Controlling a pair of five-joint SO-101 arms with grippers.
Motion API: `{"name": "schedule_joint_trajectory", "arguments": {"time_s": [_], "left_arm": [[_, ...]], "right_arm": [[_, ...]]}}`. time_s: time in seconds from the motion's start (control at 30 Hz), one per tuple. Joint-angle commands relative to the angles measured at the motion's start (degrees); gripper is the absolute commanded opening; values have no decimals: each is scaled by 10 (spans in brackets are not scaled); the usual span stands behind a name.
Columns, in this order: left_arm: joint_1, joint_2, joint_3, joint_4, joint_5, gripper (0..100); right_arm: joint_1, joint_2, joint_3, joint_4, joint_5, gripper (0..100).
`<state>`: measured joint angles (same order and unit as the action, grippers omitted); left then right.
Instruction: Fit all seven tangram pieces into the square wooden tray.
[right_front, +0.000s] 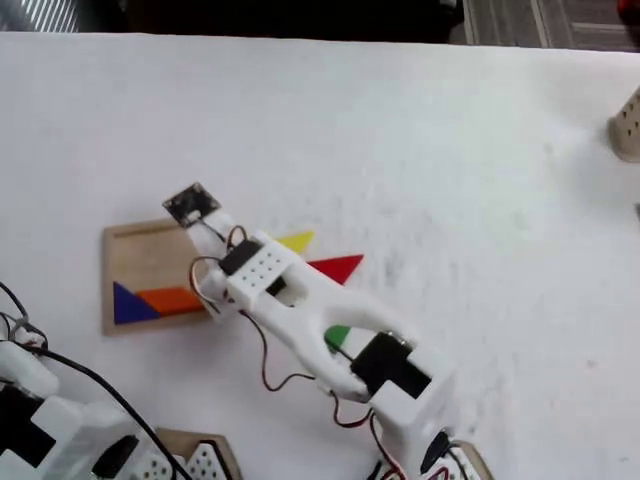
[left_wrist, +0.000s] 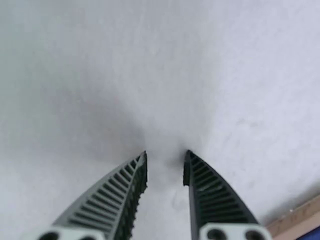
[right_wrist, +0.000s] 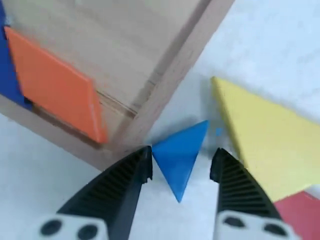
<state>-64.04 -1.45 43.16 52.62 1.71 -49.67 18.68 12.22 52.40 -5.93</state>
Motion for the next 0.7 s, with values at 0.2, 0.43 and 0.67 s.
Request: {"name": "schedule_joint_trajectory", "arguments": {"time_s": [0.2, 0.43, 0.67], "left_arm": [[6, 1, -8, -18, -6, 131], [6, 1, -8, -18, -6, 131], [6, 1, -8, -18, -6, 131]], "right_arm": [[23, -9, -7, 4, -8, 191], [0, -5, -18, 0, -8, 191], [3, -3, -18, 0, -24, 190]]}}
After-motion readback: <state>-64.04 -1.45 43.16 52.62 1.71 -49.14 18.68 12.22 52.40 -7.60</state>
